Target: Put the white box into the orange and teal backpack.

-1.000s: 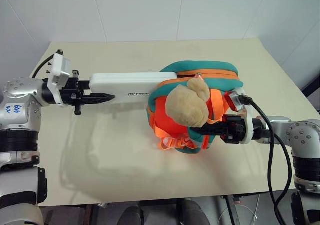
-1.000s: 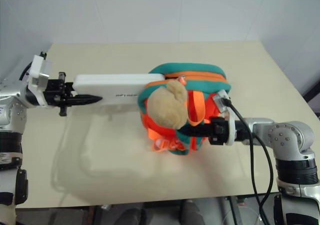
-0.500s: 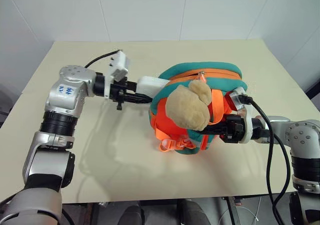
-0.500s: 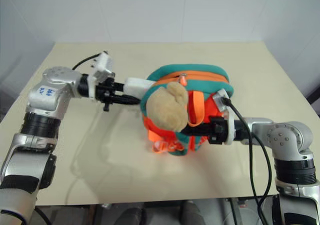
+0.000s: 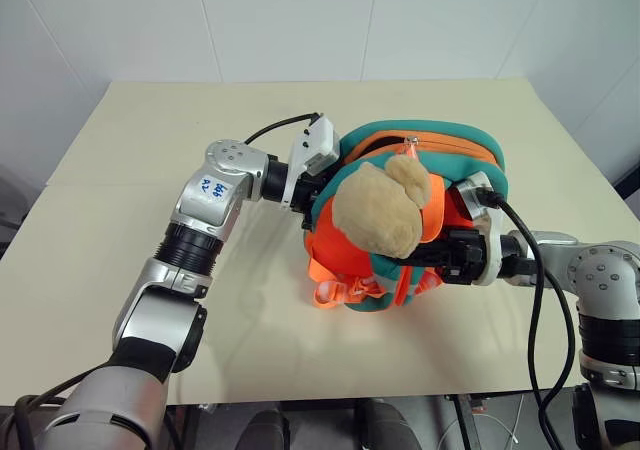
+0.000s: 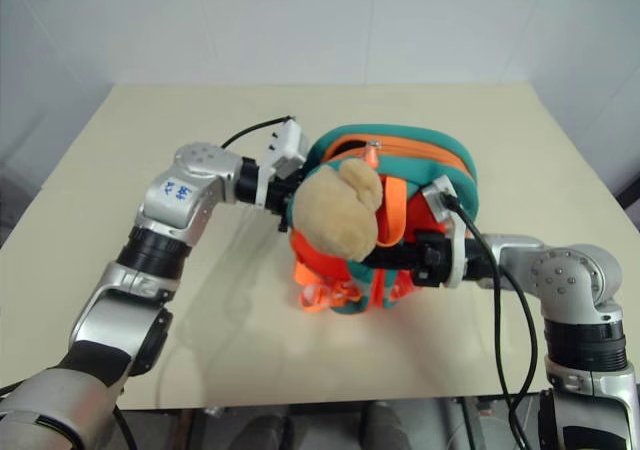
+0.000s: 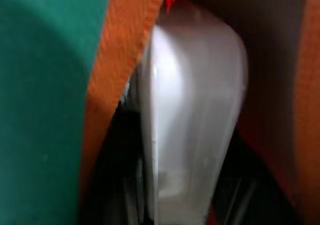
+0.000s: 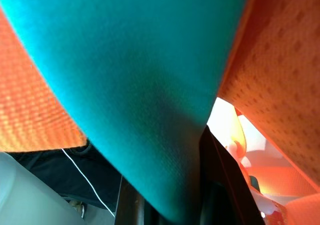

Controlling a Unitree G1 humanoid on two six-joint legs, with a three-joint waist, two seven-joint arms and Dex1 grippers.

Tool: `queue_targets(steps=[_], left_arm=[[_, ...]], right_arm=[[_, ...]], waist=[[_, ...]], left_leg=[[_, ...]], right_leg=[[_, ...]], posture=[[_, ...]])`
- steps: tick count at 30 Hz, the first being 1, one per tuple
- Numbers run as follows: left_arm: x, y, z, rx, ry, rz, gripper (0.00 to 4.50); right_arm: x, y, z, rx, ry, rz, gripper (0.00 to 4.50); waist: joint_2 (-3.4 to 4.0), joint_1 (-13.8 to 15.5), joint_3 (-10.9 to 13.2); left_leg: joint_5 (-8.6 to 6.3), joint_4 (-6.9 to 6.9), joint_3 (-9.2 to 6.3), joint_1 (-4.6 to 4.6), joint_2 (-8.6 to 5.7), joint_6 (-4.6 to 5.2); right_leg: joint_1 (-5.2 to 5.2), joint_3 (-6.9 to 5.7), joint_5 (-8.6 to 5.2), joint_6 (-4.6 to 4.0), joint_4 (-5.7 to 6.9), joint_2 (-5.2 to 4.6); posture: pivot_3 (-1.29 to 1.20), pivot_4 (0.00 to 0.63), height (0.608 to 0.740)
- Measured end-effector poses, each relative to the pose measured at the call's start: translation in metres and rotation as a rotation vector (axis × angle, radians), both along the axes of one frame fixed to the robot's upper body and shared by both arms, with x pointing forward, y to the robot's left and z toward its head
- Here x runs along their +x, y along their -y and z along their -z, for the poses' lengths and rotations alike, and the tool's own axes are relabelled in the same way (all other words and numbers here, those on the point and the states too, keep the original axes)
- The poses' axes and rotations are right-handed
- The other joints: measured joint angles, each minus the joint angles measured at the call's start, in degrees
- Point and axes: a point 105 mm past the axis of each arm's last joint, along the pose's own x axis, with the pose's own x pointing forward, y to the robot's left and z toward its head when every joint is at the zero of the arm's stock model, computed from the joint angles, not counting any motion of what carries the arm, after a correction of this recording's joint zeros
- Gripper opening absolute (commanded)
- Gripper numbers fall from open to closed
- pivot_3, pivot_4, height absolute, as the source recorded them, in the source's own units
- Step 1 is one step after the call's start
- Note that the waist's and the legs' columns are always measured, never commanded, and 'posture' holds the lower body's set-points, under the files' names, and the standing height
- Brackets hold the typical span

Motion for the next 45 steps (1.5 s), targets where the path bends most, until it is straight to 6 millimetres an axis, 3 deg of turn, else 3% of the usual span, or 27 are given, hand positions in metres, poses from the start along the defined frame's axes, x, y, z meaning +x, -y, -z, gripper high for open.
queue_targets(steps=[3,7,14,18,23,31,35,45], left_arm=[[-0.003,-0.005,0.003,0.003,0.014,0.003,2.8],[-0.005,-0.032,-0.003,-0.033,0.019,-0.018,3.92],[-0.017,-0.107,-0.039,-0.031,0.082,-0.111,3.92],[-0.036,-0.123,-0.052,-0.109,0.036,-0.055,3.92],[-0.067,-0.112,-0.074,-0.185,0.039,0.071,3.92],[-0.093,-0.064,-0.061,-0.191,0.003,0.243,3.92],[-0.093,-0.045,-0.053,-0.208,-0.022,0.275,3.92],[-0.082,-0.019,-0.04,-0.19,0.031,0.25,3.92]], right_arm=[[0.0,-0.001,0.001,-0.003,0.003,0.002,0.6],[-0.001,-0.003,0.003,0.002,-0.001,0.002,0.6],[-0.001,-0.003,0.002,0.013,0.007,0.006,0.6],[0.0,-0.003,0.003,0.016,0.011,0.005,0.6],[-0.001,-0.005,0.005,0.016,0.0,-0.011,0.6],[0.006,-0.005,0.004,0.021,-0.003,-0.015,0.6],[0.008,-0.006,0.004,0.016,0.003,-0.019,0.6],[0.009,-0.008,0.005,0.026,0.011,-0.018,0.6]], waist=[[0.0,-0.1,0.0],[0.0,-0.3,0.0],[0.01,-0.1,0.0],[0.0,-0.1,0.0],[0.01,-0.2,0.0],[0.01,-0.2,0.0],[0.01,-0.2,0.0],[0.01,-0.1,0.0]], left_leg=[[0.0,0.01,-0.01,0.02,0.01,0.0],[0.0,0.0,-0.01,0.04,0.05,0.0],[0.0,-0.01,-0.01,0.04,0.07,0.0],[0.0,0.0,-0.03,0.02,0.08,0.0],[0.0,0.01,-0.05,0.04,0.08,0.01],[0.01,0.04,-0.03,0.12,0.08,-0.01],[0.01,0.04,-0.02,0.12,0.08,-0.01],[0.01,0.04,-0.01,0.13,0.09,-0.02]], right_leg=[[0.0,0.0,0.0,0.0,0.06,0.0],[-0.03,0.02,0.0,-0.02,0.11,0.05],[-0.01,0.03,0.0,-0.02,0.06,0.07],[-0.01,0.02,0.0,-0.02,0.07,0.07],[0.02,0.02,0.0,-0.02,0.08,0.07],[0.05,0.07,0.02,-0.05,0.16,0.11],[0.05,0.08,0.02,-0.05,0.15,0.11],[0.06,0.09,0.03,-0.06,0.13,0.14]], posture=[[0.0,0.15,0.74],[0.0,0.15,0.74],[0.0,0.15,0.74],[0.0,0.15,0.74],[0.0,0.15,0.74],[0.0,0.15,0.74],[0.0,0.15,0.74],[0.0,0.15,0.74]])
